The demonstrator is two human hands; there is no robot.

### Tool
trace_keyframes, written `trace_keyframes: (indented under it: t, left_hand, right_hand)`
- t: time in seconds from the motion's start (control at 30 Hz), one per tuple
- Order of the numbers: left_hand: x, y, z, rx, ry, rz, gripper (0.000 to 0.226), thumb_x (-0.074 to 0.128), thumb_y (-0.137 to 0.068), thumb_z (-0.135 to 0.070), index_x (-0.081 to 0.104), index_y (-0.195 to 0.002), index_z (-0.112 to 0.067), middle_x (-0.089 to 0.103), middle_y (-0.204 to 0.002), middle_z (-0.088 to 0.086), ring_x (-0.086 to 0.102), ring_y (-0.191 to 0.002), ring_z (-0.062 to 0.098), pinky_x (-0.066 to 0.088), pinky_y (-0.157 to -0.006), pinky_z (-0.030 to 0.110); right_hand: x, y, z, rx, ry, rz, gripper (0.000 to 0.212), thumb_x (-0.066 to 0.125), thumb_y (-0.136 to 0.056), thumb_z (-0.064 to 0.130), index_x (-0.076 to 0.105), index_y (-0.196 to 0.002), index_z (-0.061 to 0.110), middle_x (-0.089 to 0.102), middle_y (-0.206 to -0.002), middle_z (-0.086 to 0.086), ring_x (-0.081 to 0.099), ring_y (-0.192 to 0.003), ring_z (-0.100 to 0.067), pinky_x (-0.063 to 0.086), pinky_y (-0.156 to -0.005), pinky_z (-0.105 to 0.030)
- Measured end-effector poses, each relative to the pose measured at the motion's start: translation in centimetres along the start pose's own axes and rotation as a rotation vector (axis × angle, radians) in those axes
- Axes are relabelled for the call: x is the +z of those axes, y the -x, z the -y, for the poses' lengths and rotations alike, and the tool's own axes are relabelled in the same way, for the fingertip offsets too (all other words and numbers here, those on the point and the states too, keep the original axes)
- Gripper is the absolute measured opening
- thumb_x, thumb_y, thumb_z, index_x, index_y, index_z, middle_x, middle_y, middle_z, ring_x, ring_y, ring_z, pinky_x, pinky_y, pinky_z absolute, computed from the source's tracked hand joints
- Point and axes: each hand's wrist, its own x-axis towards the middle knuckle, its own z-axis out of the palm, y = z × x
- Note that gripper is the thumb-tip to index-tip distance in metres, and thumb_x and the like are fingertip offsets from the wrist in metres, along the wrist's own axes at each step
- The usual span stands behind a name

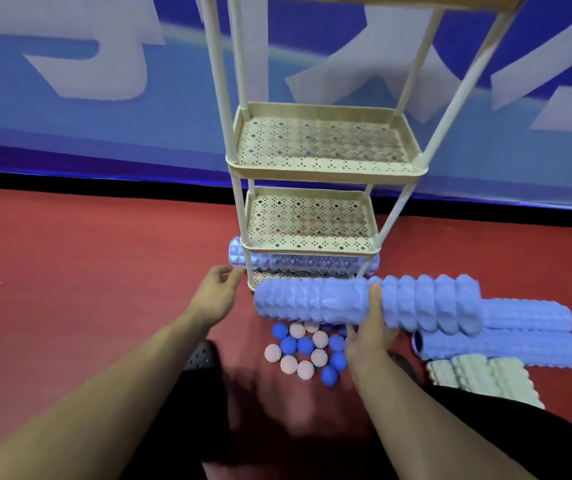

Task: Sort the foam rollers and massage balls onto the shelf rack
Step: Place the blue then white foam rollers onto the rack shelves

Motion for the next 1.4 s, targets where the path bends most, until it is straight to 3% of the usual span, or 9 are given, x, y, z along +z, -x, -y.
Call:
trace_keyframes:
  t: [0.2, 0.3, 0.5, 0.57, 0.63, 0.8, 0.93, 1.13, 1.4]
  left_hand:
    - [-0.3, -3.9, -1.6, 0.041, -0.067, -0.038, 0.070, 0.054, -0.097, -0.053, 0.032, -0.150, -0.012, 0.055, -0.136, 0.005, 0.058, -0.118, 0.024, 0.047, -0.105, 0.049]
    - [0.5, -4.8, -3.0, 0.121, -0.060, -0.073, 0.072, 0.057, -0.098, -0.047, 0.027, -0.155, -0.014, 0.047, -0.148, 0.005, 0.055, -0.121, 0.021, 0.047, -0.102, 0.038]
    - [2.3, -5.8, -4.7, 0.313, 0.057, -0.154, 0.054, 0.062, -0.099, -0.032, 0.043, -0.148, -0.018, 0.054, -0.140, -0.006, 0.055, -0.110, -0.004, 0.046, -0.094, 0.018]
    - [2.5, -6.4, -4.9, 0.321, 0.067, -0.186, 0.046, 0.063, -0.099, -0.030, 0.050, -0.141, -0.016, 0.059, -0.130, -0.008, 0.055, -0.102, -0.016, 0.046, -0.083, 0.004]
    - [2.3, -7.1, -5.0, 0.318, 0.048, -0.218, 0.040, 0.064, -0.098, -0.029, 0.054, -0.133, -0.015, 0.062, -0.123, -0.009, 0.056, -0.100, -0.015, 0.045, -0.077, 0.001]
    - [1.9, -8.5, -5.6, 0.294, -0.072, -0.284, 0.026, 0.067, -0.095, -0.037, 0.054, -0.111, -0.021, 0.062, -0.096, -0.018, 0.059, -0.088, -0.010, 0.043, -0.073, 0.011]
    - [1.9, -9.2, -5.7, 0.298, -0.174, -0.328, 0.014, 0.058, -0.100, -0.033, 0.050, -0.104, -0.022, 0.058, -0.081, -0.018, 0.056, -0.069, -0.014, 0.037, -0.058, 0.003]
    - [1.4, -9.3, -5.4, 0.376, -0.312, -0.276, 0.014, 0.050, -0.102, -0.030, 0.055, -0.103, -0.017, 0.061, -0.080, -0.019, 0.062, -0.079, 0.018, 0.048, -0.069, 0.035]
    - [0.8, -9.7, -4.9, 0.430, -0.351, -0.262, 0.017, 0.049, -0.101, -0.035, 0.058, -0.104, -0.021, 0.066, -0.094, -0.015, 0.064, -0.090, 0.016, 0.056, -0.081, 0.044]
  right_hand:
    - [0.8, -2.6, -4.1, 0.261, -0.201, -0.122, 0.078, 0.088, -0.058, 0.056, 0.064, -0.128, 0.032, 0.073, -0.118, 0.013, 0.071, -0.108, -0.014, 0.056, -0.094, -0.041]
    - [1.2, -3.7, -5.5, 0.315, -0.250, -0.119, 0.082, 0.088, -0.057, 0.058, 0.063, -0.130, 0.033, 0.073, -0.120, 0.012, 0.070, -0.110, -0.014, 0.058, -0.088, -0.036]
    - [2.4, -5.3, -8.1, 0.420, -0.312, -0.110, 0.079, 0.084, -0.063, 0.065, 0.062, -0.131, 0.032, 0.071, -0.124, 0.005, 0.066, -0.114, -0.019, 0.062, -0.075, -0.034]
    - [2.6, -5.8, -8.8, 0.449, -0.365, -0.095, 0.080, 0.085, -0.062, 0.065, 0.063, -0.131, 0.031, 0.070, -0.126, 0.004, 0.064, -0.116, -0.020, 0.062, -0.082, -0.040]
    - [2.9, -6.2, -9.4, 0.468, -0.405, -0.084, 0.080, 0.085, -0.063, 0.063, 0.063, -0.132, 0.030, 0.070, -0.125, 0.002, 0.065, -0.115, -0.021, 0.058, -0.092, -0.046]
    - [5.2, -6.9, -10.0, 0.491, -0.368, -0.052, 0.073, 0.084, -0.070, 0.059, 0.062, -0.131, 0.027, 0.071, -0.123, 0.001, 0.068, -0.111, -0.024, 0.061, -0.087, -0.042]
    - [7.2, -6.8, -10.8, 0.546, -0.328, -0.002, 0.071, 0.082, -0.073, 0.057, 0.061, -0.131, 0.022, 0.068, -0.126, -0.004, 0.065, -0.113, -0.025, 0.061, -0.085, -0.037]
    - [9.8, -6.6, -12.0, 0.596, -0.202, 0.087, 0.055, 0.080, -0.077, 0.053, 0.062, -0.117, 0.020, 0.065, -0.125, -0.004, 0.063, -0.115, -0.024, 0.056, -0.087, -0.035]
    - [10.2, -9.4, -12.7, 0.613, -0.126, 0.204, 0.063, 0.074, -0.087, 0.047, 0.053, -0.137, 0.015, 0.059, -0.137, -0.009, 0.060, -0.122, -0.025, 0.051, -0.097, -0.032]
